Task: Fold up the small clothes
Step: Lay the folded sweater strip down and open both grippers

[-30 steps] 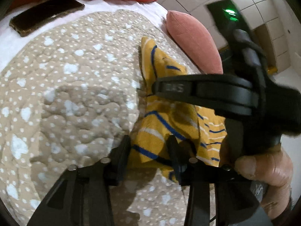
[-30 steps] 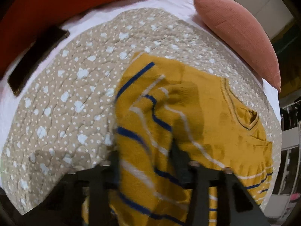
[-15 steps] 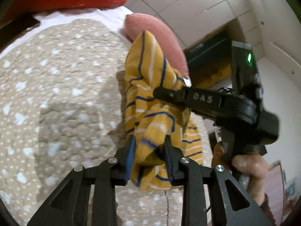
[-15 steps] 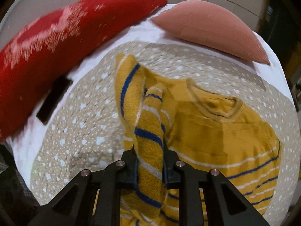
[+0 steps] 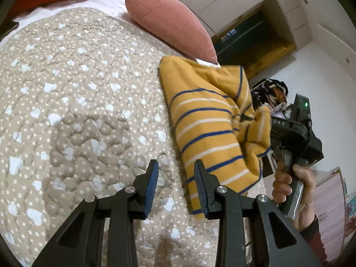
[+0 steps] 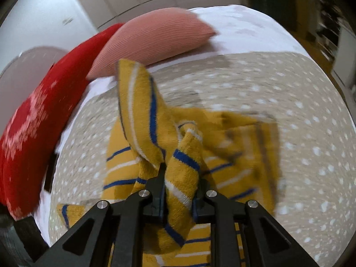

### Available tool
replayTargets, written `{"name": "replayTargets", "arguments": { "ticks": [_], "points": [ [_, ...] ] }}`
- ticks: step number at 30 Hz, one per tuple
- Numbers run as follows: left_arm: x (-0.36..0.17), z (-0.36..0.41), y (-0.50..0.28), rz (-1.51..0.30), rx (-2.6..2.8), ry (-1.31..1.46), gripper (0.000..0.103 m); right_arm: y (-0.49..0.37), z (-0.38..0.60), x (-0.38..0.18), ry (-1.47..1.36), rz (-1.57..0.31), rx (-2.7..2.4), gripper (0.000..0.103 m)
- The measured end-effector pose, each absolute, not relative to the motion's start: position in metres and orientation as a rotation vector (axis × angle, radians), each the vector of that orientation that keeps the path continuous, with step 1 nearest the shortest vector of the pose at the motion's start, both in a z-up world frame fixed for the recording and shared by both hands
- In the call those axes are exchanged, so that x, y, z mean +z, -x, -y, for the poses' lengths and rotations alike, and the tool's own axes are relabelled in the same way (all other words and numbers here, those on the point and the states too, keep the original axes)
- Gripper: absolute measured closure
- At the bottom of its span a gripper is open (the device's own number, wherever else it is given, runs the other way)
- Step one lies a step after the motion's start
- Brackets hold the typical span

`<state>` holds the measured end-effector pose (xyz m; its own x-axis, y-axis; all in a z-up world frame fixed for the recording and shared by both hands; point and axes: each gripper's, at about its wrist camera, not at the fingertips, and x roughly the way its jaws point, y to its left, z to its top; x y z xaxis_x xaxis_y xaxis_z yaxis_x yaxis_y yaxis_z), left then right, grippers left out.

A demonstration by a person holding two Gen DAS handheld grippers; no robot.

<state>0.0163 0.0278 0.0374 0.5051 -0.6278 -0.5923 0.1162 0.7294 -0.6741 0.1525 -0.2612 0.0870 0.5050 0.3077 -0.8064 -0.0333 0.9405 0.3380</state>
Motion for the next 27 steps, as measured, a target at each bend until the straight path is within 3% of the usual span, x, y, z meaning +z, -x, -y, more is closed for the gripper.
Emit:
{"name": "replayTargets", "arguments": {
  "ticks": [8,10,16,20,23,27],
  "points": [
    [0.029,-0.013,-0.018,-0.963,-0.467,0.564,0.072,-0.147,0.322,0.054,-0.397,-1.027,0.144,0.084],
    [0.032,-0.013,-0.014,-0.965,-0.463,0.552,0.072,-0.144,0.328,0.056,-0.399,-1.017,0.124,0.066],
    [0.030,-0.007,-0.015,-0.976,-0.453,0.520,0.071,-0.110,0.329,0.116,-0.298,-0.859,0.031,0.065],
    [0.026,-0.002,-0.014,-0.987,-0.431,0.486,0.070,-0.108,0.289,0.138,-0.229,-0.872,0.169,0.065],
    [0.025,0.002,-0.011,-0.995,-0.414,0.456,0.070,-0.113,0.267,0.123,-0.211,-0.934,0.217,0.067],
    [0.028,0.005,-0.008,-1.000,-0.412,0.435,0.068,-0.100,0.289,0.073,-0.249,-1.060,0.111,0.080]
  ]
}}
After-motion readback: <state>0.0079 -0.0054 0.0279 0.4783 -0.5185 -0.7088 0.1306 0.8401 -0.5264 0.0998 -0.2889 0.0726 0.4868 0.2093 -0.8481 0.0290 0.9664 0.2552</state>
